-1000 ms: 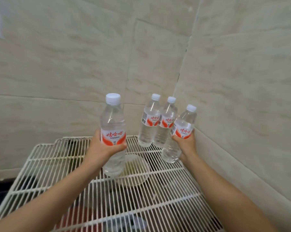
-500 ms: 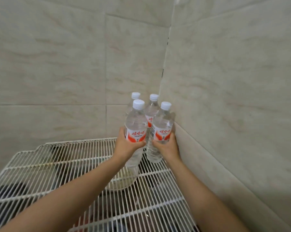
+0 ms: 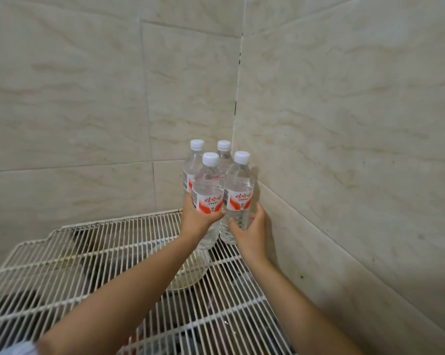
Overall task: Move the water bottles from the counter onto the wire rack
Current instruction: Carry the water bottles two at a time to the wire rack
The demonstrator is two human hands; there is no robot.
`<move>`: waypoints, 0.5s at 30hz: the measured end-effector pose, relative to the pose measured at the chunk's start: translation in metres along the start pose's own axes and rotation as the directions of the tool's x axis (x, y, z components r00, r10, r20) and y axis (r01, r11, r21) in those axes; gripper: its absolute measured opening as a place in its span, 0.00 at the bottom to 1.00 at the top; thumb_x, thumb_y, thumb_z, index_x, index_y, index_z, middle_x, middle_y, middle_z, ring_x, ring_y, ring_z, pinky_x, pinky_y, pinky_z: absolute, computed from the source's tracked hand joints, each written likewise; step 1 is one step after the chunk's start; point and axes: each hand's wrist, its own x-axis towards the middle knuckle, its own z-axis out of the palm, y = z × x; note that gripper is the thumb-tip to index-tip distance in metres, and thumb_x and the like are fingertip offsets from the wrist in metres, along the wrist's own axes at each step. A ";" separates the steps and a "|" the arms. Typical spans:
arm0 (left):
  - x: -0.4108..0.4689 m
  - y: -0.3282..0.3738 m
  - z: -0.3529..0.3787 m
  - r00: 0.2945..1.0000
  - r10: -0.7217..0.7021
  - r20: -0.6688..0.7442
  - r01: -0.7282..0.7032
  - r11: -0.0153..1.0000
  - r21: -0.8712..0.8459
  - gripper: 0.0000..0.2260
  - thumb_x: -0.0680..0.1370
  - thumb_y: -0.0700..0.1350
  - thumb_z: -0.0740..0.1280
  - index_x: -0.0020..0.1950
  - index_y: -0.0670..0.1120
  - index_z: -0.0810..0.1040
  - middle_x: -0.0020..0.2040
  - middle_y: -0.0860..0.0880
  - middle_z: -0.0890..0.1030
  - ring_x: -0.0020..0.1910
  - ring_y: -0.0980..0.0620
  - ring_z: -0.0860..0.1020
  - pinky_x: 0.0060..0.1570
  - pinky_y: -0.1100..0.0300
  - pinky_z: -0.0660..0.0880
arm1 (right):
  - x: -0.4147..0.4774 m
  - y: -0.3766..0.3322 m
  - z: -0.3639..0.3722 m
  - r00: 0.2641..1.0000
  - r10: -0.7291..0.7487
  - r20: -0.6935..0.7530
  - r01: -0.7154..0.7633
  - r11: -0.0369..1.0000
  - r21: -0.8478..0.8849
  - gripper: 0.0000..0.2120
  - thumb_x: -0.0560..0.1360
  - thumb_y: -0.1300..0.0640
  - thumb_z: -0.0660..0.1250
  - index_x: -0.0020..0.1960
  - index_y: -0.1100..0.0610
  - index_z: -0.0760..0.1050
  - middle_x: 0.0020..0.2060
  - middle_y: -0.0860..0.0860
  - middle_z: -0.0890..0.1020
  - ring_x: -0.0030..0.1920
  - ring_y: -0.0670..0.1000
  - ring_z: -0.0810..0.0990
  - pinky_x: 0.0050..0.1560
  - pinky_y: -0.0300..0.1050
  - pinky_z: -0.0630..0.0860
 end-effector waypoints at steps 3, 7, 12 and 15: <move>0.002 -0.004 -0.011 0.999 -0.048 0.015 0.046 0.994 0.104 0.36 0.62 0.41 0.78 0.64 0.45 0.63 0.56 0.48 0.75 0.56 0.48 0.76 0.59 0.50 0.74 | -0.011 -0.004 0.003 0.999 -0.030 0.017 0.030 1.000 0.004 0.30 0.71 0.56 0.70 0.69 0.52 0.61 0.59 0.51 0.73 0.60 0.52 0.74 0.59 0.50 0.76; -0.007 0.000 -0.032 0.990 -0.136 0.038 0.116 0.937 0.331 0.42 0.64 0.43 0.77 0.72 0.44 0.57 0.67 0.45 0.71 0.67 0.43 0.69 0.65 0.48 0.68 | -0.025 -0.021 -0.002 0.990 -0.137 0.009 0.138 0.989 -0.056 0.27 0.73 0.56 0.67 0.69 0.56 0.62 0.63 0.52 0.70 0.64 0.51 0.69 0.62 0.45 0.69; -0.037 0.002 -0.082 0.979 -0.200 -0.028 0.187 0.843 0.505 0.44 0.67 0.43 0.75 0.75 0.44 0.52 0.74 0.40 0.62 0.71 0.40 0.64 0.67 0.46 0.67 | -0.056 -0.044 0.015 0.938 -0.333 0.097 0.344 0.930 -0.128 0.21 0.74 0.58 0.66 0.65 0.60 0.67 0.62 0.55 0.71 0.62 0.51 0.68 0.62 0.43 0.67; -0.066 0.004 -0.119 0.982 -0.146 -0.120 0.189 0.809 0.557 0.40 0.68 0.45 0.74 0.73 0.41 0.56 0.73 0.40 0.64 0.70 0.42 0.65 0.68 0.47 0.65 | -0.080 -0.052 0.035 0.864 -0.345 0.367 0.421 0.895 -0.149 0.17 0.76 0.57 0.63 0.63 0.59 0.69 0.62 0.53 0.71 0.64 0.51 0.68 0.62 0.39 0.63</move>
